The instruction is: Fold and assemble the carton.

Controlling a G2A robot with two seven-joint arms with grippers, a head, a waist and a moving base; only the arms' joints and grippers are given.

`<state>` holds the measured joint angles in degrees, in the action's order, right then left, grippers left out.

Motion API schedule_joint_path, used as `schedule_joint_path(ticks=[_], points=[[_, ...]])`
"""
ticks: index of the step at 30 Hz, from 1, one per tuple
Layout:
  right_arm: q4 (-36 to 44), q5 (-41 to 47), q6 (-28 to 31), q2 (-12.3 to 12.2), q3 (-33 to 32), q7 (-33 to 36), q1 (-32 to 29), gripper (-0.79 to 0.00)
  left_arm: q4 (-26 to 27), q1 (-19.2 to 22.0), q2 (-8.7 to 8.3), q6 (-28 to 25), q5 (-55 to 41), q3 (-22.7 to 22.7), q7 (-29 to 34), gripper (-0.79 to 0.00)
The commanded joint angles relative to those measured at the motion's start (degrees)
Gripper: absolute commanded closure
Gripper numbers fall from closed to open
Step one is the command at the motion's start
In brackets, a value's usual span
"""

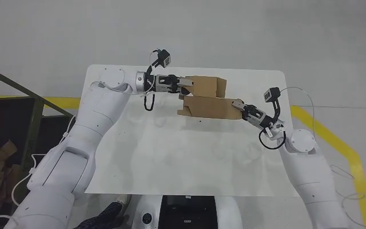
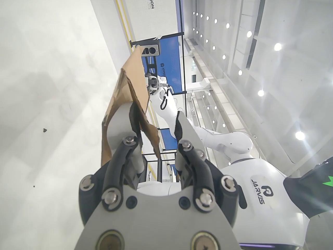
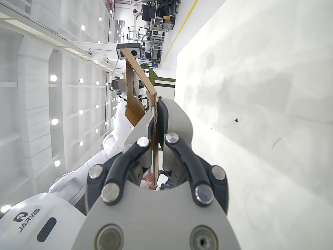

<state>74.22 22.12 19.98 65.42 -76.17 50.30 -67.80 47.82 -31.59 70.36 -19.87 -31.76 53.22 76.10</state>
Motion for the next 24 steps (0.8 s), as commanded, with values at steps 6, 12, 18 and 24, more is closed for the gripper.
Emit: schedule_joint_path(ticks=[6,12,18,24], points=[[0.7,0.2,0.1,-0.1,-0.4,-0.2,-0.5,0.000,-0.7,0.2,0.12,0.3,1.3,0.0,-0.5,-0.145],[1.6,0.3,0.2,-0.3,-0.9,-0.5,-1.0,0.000,-1.0,0.2,0.26,0.3,1.6,0.0,-0.4,-0.040],[2.5,0.4,0.2,-0.4,-1.4,-0.7,-1.6,0.000,-1.2,0.3,0.37,0.2,1.9,0.1,-0.2,0.000],[2.4,0.4,-0.7,-0.6,-2.2,-1.7,-1.8,-0.785,-1.1,0.3,0.47,0.0,1.8,0.3,0.5,0.000]])
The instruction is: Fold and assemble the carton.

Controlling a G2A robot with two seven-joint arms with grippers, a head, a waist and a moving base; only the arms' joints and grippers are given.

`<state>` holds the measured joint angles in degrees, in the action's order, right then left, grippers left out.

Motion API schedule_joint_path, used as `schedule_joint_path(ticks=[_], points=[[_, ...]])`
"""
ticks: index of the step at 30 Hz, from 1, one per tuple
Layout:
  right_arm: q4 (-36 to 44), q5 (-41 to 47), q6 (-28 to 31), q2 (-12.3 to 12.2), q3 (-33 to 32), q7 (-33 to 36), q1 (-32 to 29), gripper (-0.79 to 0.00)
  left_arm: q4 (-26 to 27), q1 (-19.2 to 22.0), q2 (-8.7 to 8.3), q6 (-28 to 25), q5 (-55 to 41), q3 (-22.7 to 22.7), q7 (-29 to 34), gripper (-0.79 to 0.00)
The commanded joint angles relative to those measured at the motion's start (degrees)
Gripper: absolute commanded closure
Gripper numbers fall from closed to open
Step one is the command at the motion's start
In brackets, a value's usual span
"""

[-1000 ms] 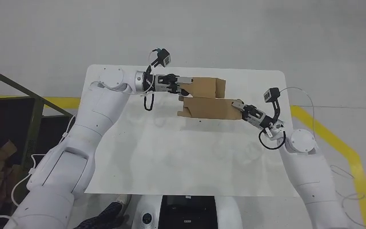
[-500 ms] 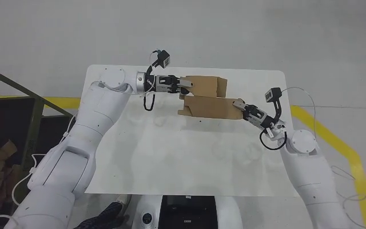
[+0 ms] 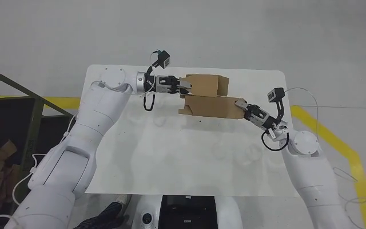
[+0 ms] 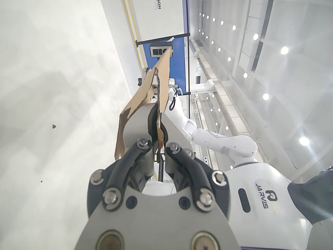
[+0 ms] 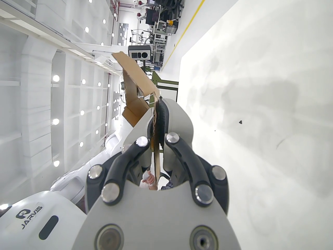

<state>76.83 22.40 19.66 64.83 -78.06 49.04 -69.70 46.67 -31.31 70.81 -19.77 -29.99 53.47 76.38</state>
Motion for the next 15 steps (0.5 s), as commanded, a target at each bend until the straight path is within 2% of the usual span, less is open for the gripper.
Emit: schedule_joint_path(ticks=[1,10,15], points=[[-0.5,0.4,-0.7,0.0,-0.5,-0.7,0.2,-0.785,0.1,0.0,0.02,0.0,0.0,0.0,0.4,0.000],[-3.6,0.3,-0.6,-0.5,-3.5,-2.8,1.9,-0.785,0.7,0.0,-0.06,0.0,1.3,0.0,2.3,0.000],[-2.7,1.3,0.4,-0.7,-4.6,-1.4,2.4,-0.785,1.3,-0.3,0.10,-0.2,1.2,-0.3,3.3,0.000]])
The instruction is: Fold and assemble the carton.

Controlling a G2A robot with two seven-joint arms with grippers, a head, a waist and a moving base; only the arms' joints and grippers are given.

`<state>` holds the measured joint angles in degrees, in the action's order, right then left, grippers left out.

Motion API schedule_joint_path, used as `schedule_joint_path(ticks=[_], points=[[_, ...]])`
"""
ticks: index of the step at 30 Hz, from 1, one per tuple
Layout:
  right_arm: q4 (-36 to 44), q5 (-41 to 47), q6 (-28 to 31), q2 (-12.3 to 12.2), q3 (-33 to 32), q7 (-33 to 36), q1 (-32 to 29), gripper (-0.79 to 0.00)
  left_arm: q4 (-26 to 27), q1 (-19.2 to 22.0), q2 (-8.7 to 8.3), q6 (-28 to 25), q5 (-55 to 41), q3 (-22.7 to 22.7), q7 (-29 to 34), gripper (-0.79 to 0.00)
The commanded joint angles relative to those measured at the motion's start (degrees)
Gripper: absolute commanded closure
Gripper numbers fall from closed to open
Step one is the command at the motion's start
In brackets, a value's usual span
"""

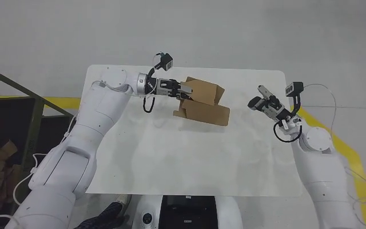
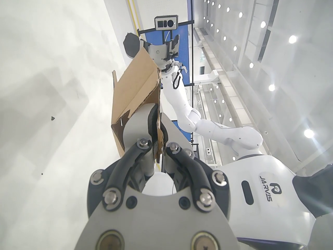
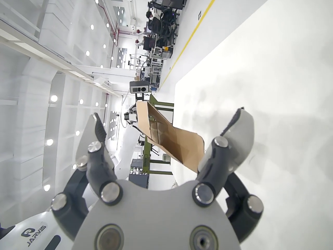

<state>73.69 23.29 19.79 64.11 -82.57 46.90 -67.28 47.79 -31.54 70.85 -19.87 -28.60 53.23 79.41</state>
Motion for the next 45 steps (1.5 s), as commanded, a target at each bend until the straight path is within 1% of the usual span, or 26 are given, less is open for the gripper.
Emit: schedule_joint_path(ticks=[1,5,10,16,26,36,45], points=[[0.8,0.7,0.6,-0.1,-0.1,1.5,0.0,-0.785,0.3,-0.1,0.13,-0.2,-0.5,-0.1,0.5,0.000],[2.1,1.5,2.0,-0.1,0.6,5.0,0.1,-0.785,0.6,-0.1,0.37,-0.3,-1.2,-0.6,2.2,0.000],[3.1,4.6,2.6,-0.2,1.6,11.5,0.4,-0.785,-0.2,0.3,0.70,-0.8,-1.3,-1.2,3.6,0.000],[3.9,7.6,2.4,-0.2,2.8,15.6,-0.1,-0.785,-0.2,0.0,1.29,-0.8,-3.2,-1.9,4.2,0.000],[5.4,10.8,1.7,-0.1,4.3,18.8,-0.5,-0.785,-1.1,0.2,2.21,-1.0,-4.1,-3.5,4.0,0.000],[6.3,12.2,2.1,0.0,5.2,18.1,-1.0,-0.785,-2.2,0.4,2.80,-0.5,-5.5,-4.0,4.5,0.000],[6.6,14.1,1.7,0.2,6.2,18.4,-0.1,-0.785,-3.2,0.8,3.19,-0.4,-5.6,-4.2,4.6,0.000]])
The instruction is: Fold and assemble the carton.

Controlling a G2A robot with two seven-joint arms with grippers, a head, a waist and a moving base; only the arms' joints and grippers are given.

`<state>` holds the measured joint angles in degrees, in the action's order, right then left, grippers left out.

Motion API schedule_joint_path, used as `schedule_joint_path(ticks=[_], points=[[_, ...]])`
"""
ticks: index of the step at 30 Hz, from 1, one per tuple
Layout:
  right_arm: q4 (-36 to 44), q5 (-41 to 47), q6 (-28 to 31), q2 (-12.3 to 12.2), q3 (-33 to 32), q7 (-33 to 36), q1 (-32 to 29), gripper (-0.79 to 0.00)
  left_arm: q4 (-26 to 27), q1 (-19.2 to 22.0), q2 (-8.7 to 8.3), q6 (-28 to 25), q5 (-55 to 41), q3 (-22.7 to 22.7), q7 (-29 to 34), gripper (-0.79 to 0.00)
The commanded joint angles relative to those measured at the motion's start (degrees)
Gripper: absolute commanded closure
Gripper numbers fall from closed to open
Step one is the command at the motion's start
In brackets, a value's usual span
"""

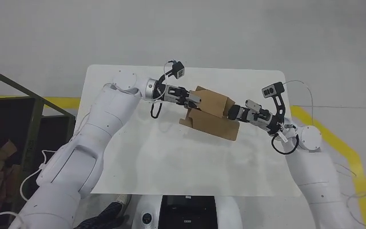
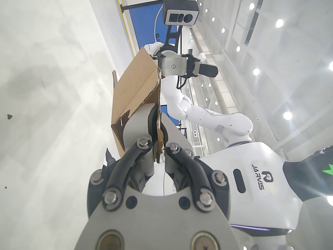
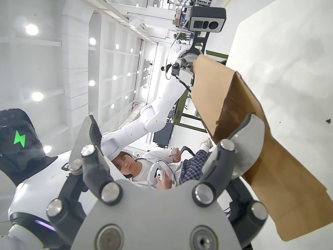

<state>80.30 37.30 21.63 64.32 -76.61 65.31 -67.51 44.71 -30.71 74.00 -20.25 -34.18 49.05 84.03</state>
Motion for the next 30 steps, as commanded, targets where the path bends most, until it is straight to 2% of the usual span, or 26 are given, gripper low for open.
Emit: schedule_joint_path(ticks=[1,19,21,24,30], points=[[0.0,0.1,-0.3,0.1,0.4,-0.1,0.3,-0.785,-0.1,0.0,0.09,0.0,-0.2,0.0,0.0,0.000],[-1.6,0.9,-1.2,0.9,4.1,-0.9,2.9,-0.785,-0.1,-0.2,0.57,0.5,-1.8,-0.1,0.5,0.000],[-1.9,1.0,-1.2,1.0,4.4,-0.9,3.1,-0.748,-0.2,-0.2,0.61,0.5,-2.1,0.0,0.5,0.000],[-2.3,1.1,-1.2,1.1,4.8,-1.3,3.4,-0.597,-0.8,0.0,0.62,0.1,-1.4,0.0,0.1,0.000],[-2.7,1.2,-1.3,1.2,4.9,-1.5,3.6,-0.406,-1.3,-0.1,0.77,0.1,-1.4,-0.1,0.1,0.000]])
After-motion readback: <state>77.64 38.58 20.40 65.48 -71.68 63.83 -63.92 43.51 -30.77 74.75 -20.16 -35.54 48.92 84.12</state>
